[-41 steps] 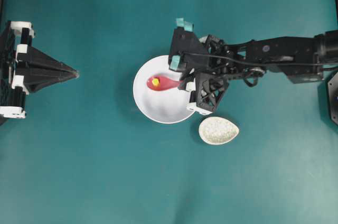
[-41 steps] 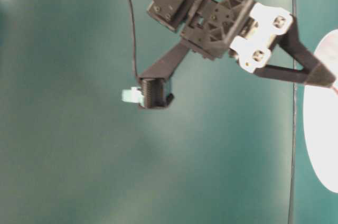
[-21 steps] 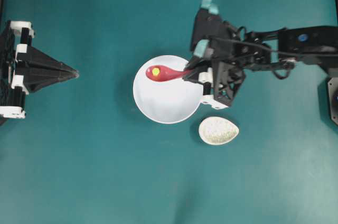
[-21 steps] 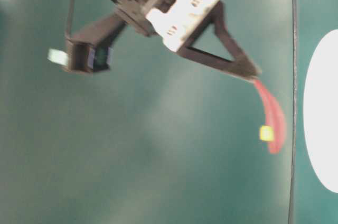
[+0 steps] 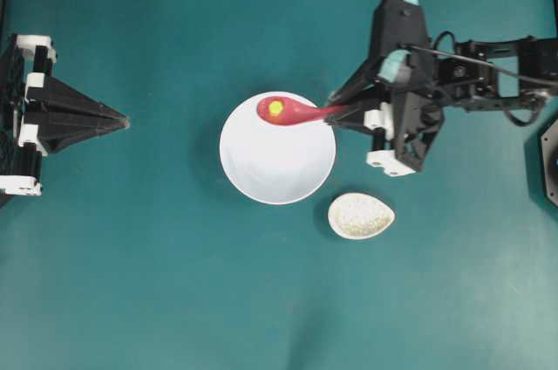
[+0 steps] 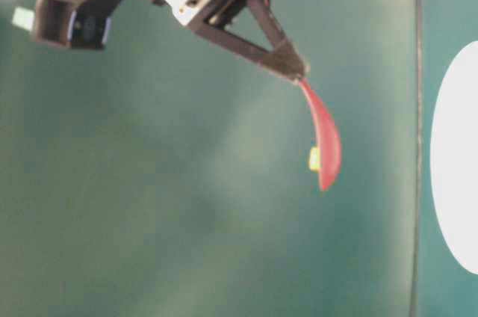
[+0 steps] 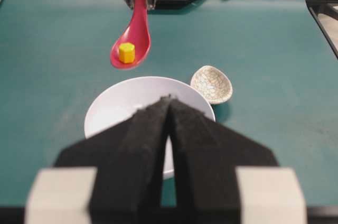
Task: Scoop the yellow hexagonal prism block from the bowl with a spoon using the right arm.
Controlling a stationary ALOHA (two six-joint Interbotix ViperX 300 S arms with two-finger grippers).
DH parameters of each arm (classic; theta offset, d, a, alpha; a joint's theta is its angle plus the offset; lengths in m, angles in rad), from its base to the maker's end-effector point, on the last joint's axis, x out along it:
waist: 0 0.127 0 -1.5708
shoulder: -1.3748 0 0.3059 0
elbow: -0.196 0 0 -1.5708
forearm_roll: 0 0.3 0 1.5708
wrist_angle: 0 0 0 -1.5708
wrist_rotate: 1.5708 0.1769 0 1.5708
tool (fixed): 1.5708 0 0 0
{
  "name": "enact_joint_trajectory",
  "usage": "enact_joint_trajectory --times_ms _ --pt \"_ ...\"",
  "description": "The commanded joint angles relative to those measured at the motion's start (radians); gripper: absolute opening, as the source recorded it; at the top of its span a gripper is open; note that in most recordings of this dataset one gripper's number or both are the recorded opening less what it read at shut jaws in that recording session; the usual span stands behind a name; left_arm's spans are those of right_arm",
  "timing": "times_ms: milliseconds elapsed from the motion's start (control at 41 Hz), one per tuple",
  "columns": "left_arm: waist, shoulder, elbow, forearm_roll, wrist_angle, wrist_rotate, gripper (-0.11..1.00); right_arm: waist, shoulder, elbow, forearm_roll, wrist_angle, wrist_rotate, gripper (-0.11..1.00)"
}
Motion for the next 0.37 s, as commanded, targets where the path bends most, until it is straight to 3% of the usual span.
enact_joint_trajectory --times_ms 0,341 --pt "0.000 0.003 -0.011 0.003 -0.015 -0.002 -0.01 0.002 -0.049 0.003 0.000 -0.028 0.002 0.24" --pt "-0.002 0.017 -0.011 0.003 -0.032 -0.002 -0.01 0.002 -0.121 0.055 0.000 -0.086 0.002 0.24"
